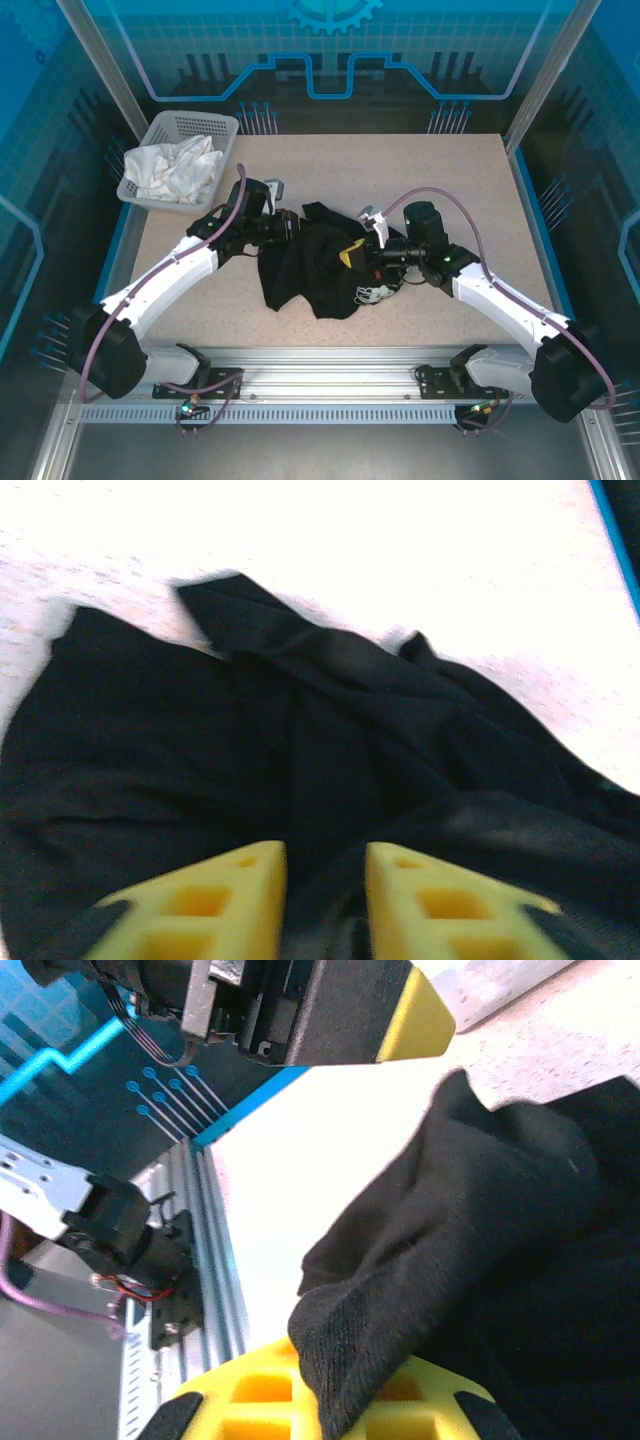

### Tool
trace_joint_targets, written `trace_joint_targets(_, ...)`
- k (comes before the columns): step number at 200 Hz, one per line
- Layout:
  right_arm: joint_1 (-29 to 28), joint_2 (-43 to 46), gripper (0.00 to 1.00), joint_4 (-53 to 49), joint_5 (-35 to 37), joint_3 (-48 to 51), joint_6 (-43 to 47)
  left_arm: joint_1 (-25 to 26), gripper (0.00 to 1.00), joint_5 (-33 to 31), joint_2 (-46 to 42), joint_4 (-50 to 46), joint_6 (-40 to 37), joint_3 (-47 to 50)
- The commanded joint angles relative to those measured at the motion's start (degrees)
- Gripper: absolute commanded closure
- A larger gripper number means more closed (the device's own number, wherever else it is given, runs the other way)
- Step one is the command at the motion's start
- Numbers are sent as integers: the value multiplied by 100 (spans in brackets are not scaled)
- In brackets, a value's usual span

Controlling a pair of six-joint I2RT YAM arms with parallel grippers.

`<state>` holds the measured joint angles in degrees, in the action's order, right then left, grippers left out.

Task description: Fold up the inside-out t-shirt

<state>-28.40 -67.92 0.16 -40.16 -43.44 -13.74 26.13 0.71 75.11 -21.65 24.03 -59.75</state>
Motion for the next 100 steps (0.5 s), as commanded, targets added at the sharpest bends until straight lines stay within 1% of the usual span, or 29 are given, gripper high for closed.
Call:
trace_joint_targets(1, 148, -186, 100, 522, -543, -133, -615, 129, 58, -903, -511, -278, -149, 207)
trace_joint_targets(10, 183, -254, 100, 599, -536, -146, -715, 233, 52, -951, -779, -404, -135, 366)
trace_joint_targets(29, 244, -380, 100, 702, -494, -188, -854, 562, 44, -798, -1380, -628, -43, 720)
trace_joint_targets(39, 258, -429, 100, 729, -476, -195, -872, 749, 39, -541, -1631, -598, 28, 935)
trace_joint_targets(50, 294, -464, 100, 743, -475, -215, -885, 842, 36, -38, -1759, -457, 175, 1147)
trace_joint_targets(62, 320, -485, 100, 739, -470, -232, -882, 890, 36, 571, -1704, -109, 347, 1409)
trace_joint_targets(71, 327, -480, 100, 739, -470, -243, -890, 917, 35, 846, -1555, 169, 475, 1527)
trace_joint_targets(100, 357, -377, 100, 663, -431, -222, -851, 977, 35, 1043, -791, 852, 562, 1542)
